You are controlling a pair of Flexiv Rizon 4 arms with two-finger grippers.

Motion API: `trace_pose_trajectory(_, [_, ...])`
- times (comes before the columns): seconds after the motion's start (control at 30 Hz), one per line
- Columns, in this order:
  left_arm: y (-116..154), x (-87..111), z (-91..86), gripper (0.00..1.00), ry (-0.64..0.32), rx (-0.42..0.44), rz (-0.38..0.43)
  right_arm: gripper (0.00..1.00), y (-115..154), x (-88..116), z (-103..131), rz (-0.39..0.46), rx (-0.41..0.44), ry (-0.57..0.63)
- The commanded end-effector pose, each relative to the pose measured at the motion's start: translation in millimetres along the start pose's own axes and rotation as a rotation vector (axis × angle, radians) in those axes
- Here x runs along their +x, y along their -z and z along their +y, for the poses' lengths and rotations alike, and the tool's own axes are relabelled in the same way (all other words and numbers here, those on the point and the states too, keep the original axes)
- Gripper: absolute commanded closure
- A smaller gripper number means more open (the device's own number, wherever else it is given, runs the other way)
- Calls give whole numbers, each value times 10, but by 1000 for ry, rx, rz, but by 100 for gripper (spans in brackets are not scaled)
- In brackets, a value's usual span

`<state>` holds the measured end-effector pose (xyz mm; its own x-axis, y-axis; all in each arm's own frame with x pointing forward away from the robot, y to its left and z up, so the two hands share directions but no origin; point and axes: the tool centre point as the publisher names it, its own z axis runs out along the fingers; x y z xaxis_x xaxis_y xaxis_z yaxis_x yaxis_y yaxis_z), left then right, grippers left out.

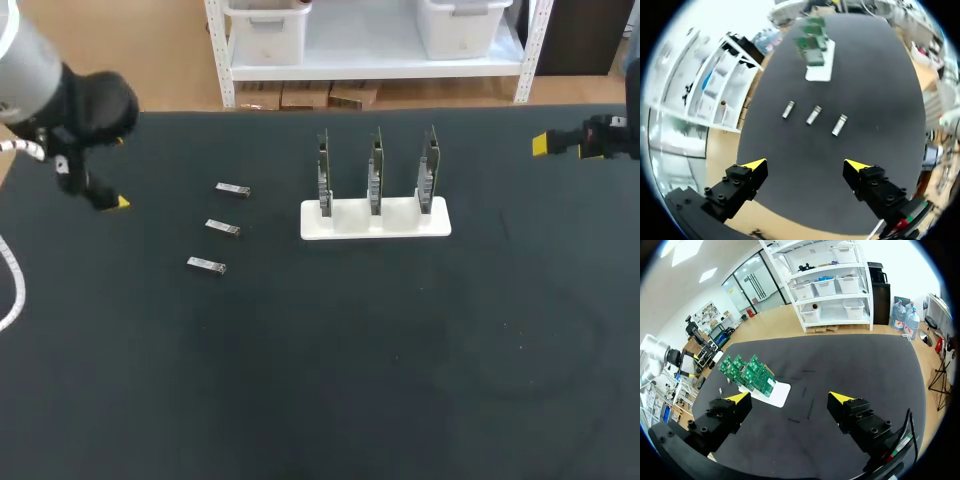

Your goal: Pick up the optical module with the left hand, and insert it into the network port with the right hand.

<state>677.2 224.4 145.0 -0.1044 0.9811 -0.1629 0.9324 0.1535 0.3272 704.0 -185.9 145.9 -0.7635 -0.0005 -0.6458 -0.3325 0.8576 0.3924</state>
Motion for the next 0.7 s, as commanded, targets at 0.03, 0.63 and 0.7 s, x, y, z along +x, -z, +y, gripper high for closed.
trace_pose_trajectory(0.03, [-150, 4, -92, 0, -273, 21, 189, 0, 25, 3, 29, 2, 13, -2])
trace_pose_trajectory(0.63, [-525, 37, -417, 0, -276, 145, 195, 0, 25, 3, 29, 2, 13, -2])
trace_pose_trajectory(0.7, [-525, 37, -417, 0, -276, 145, 195, 0, 25, 3, 29, 2, 13, -2])
